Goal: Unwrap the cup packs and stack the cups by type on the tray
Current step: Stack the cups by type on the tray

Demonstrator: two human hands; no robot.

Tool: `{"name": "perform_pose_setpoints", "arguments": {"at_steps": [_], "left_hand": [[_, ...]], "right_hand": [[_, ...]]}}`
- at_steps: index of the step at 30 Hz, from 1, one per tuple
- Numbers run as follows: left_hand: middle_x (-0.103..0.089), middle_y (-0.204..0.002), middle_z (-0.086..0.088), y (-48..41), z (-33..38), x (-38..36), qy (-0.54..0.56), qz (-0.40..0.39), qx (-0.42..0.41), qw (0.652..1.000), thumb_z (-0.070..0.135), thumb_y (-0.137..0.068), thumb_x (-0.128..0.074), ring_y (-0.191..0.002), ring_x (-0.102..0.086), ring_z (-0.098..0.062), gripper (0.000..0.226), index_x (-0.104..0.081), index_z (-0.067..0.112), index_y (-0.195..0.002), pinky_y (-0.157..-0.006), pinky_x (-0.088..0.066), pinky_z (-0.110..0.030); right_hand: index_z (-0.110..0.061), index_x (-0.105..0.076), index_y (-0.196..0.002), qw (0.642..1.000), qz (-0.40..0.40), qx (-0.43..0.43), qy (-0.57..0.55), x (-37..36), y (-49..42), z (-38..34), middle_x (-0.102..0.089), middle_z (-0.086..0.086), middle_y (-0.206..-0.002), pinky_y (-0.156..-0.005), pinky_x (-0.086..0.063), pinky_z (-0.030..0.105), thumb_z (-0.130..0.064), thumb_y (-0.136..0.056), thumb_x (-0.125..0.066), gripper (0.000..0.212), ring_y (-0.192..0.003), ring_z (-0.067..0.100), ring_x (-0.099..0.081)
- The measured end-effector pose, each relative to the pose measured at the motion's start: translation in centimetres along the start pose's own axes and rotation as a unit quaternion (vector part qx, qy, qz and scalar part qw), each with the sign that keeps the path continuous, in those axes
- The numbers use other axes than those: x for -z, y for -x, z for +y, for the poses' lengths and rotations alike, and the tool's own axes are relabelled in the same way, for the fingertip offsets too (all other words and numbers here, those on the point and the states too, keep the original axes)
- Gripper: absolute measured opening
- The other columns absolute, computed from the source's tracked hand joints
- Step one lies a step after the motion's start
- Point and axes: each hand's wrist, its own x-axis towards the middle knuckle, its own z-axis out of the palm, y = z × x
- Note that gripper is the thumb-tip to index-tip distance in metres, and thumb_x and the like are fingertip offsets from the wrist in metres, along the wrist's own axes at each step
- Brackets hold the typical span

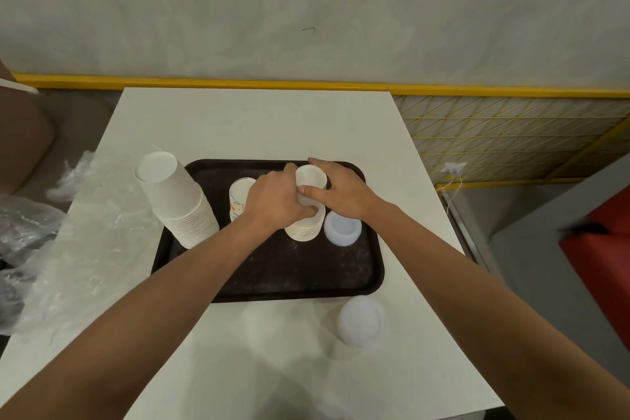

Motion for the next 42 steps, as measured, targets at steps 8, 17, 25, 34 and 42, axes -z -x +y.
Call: {"name": "perform_pose_setpoints", "arguments": {"at_steps": [8,17,25,34,42], "left_hand": [[-0.066,-0.091,-0.002,-0.5,-0.3,0.2,-0.099,0.009,-0.028,0.995,0.059,-0.067,-0.066,-0.089,-0.062,-0.026,0.064,-0.051,0.01,-0.105,-0.09,-0.036,-0.033],[-0.067,-0.09,0.001,-0.7,-0.6,0.0,-0.09,-0.009,-0.029,0.995,0.061,-0.066,-0.064,-0.094,-0.063,-0.021,0.064,-0.052,0.012,-0.105,-0.108,-0.023,-0.033],[-0.066,-0.111,-0.002,0.3,0.0,0.8,-0.05,0.027,-0.032,0.998,0.056,-0.066,-0.07,-0.109,-0.058,-0.025,0.079,-0.044,0.016,-0.13,-0.105,-0.029,-0.036],[-0.059,-0.128,0.002,4.7,2.5,2.7,0.03,0.138,-0.073,0.987,0.053,-0.069,-0.072,-0.119,-0.052,-0.02,0.071,-0.05,0.023,-0.13,-0.101,-0.034,-0.037],[-0.062,-0.123,-0.005,10.6,4.5,1.1,0.053,0.12,-0.068,0.989,0.044,-0.075,-0.072,-0.11,-0.056,-0.023,0.058,-0.055,0.017,-0.124,-0.091,-0.044,-0.036]], "right_hand": [[-0.015,-0.041,-0.141,1.0,0.006,0.005,0.007,0.0,0.2,0.0,-0.048,0.004,-0.141,-0.108,-0.038,0.041,-0.042,-0.084,-0.064,0.067,-0.128,0.02,-0.045],[-0.013,-0.049,-0.132,0.999,0.025,0.024,-0.006,0.0,0.6,-0.1,-0.055,0.004,-0.131,-0.102,-0.041,0.03,-0.032,-0.086,-0.066,0.053,-0.119,0.018,-0.05],[-0.013,-0.048,-0.132,0.999,0.024,0.047,-0.005,0.2,1.1,-0.3,-0.057,0.003,-0.127,-0.101,-0.044,0.036,-0.033,-0.088,-0.062,0.05,-0.112,0.016,-0.053],[-0.016,-0.04,-0.141,0.995,0.1,-0.011,0.018,1.2,4.6,1.6,-0.043,0.007,-0.143,-0.11,-0.035,0.037,-0.038,-0.096,-0.048,0.05,-0.131,0.023,-0.041],[-0.018,-0.041,-0.136,0.996,0.038,-0.065,0.052,0.2,10.0,3.9,-0.049,0.004,-0.133,-0.097,-0.042,0.029,-0.032,-0.087,-0.065,0.057,-0.12,0.021,-0.05]]}}
